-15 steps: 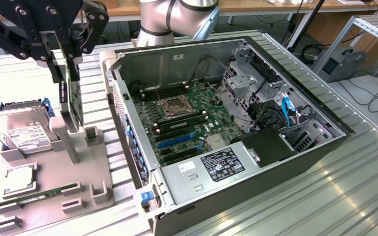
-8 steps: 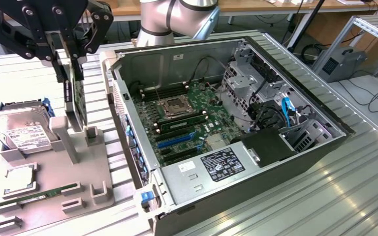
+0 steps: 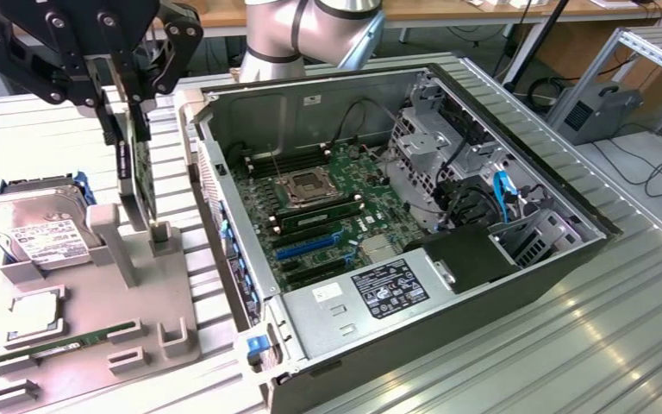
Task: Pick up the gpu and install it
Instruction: 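Pick up the gpu and move the gpu toward the slot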
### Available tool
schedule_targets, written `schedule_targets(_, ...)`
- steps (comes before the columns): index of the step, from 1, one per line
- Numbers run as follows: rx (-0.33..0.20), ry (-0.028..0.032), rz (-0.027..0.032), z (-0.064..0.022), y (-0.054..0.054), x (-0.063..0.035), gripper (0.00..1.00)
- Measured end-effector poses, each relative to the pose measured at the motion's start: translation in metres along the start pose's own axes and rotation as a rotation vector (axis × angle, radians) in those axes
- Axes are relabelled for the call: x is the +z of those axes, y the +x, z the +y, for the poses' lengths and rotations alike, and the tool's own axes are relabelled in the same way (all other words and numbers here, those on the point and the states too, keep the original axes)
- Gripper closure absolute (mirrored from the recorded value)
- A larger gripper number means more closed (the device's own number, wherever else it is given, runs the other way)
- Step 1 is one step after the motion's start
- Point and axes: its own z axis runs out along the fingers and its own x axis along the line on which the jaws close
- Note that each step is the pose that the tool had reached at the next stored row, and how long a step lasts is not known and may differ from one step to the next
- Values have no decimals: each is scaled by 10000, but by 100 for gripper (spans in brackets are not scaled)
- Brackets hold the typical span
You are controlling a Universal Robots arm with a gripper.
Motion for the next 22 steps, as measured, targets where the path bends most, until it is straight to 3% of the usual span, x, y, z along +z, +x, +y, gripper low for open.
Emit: schedule_targets(22, 0, 0, 0, 2, -42, 30, 74)
